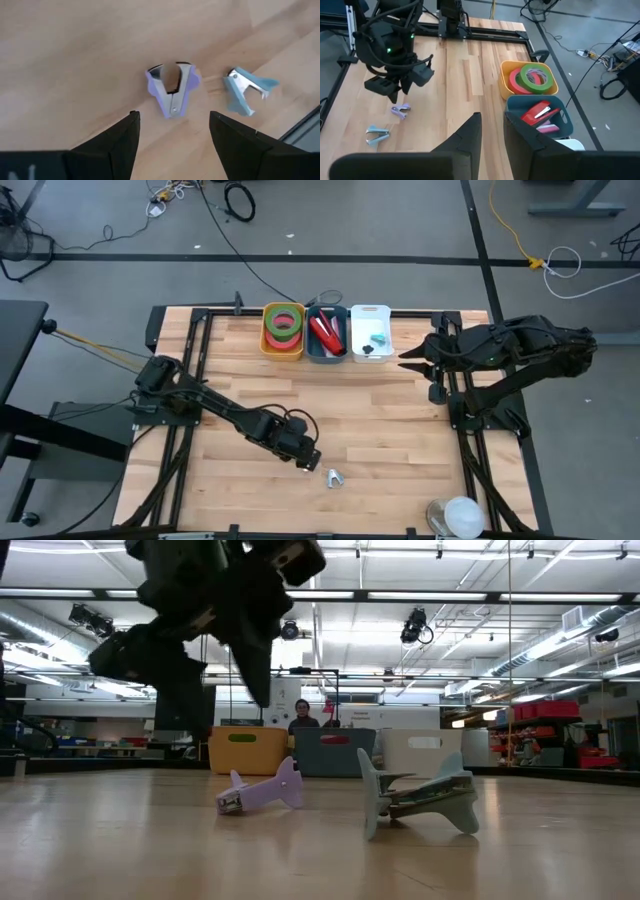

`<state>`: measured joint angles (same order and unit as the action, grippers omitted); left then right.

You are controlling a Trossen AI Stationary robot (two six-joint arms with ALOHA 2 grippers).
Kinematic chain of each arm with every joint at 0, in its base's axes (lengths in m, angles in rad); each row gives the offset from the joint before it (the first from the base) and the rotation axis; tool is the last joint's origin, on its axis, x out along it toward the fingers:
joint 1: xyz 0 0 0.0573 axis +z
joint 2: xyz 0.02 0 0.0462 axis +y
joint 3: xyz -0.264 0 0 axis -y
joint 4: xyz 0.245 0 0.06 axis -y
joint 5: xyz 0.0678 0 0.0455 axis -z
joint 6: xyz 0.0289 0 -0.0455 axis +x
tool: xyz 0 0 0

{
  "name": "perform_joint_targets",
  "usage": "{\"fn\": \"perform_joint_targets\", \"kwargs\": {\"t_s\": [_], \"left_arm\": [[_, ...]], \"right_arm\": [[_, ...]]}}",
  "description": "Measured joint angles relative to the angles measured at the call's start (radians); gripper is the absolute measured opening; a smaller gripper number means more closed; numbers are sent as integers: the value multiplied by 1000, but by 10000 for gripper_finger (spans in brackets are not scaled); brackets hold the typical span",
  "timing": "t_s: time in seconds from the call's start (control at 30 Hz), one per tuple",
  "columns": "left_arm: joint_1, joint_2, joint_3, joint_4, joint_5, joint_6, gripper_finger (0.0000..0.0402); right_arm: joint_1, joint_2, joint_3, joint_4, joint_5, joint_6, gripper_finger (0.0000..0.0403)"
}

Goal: Pick and place Stapler, Stapler remover, tape
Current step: Put the purple staple remover into the white bin

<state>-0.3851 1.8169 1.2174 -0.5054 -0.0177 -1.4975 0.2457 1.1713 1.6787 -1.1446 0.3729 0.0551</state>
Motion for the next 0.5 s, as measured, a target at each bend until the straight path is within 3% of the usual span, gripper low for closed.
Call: {"fn": "perform_joint_targets", "kwargs": {"t_s": [0.5], "left_arm": [[2,34,0,21,-13,-4,210]], "right_arm": [[0,0,0,0,1,-11,81]]}}
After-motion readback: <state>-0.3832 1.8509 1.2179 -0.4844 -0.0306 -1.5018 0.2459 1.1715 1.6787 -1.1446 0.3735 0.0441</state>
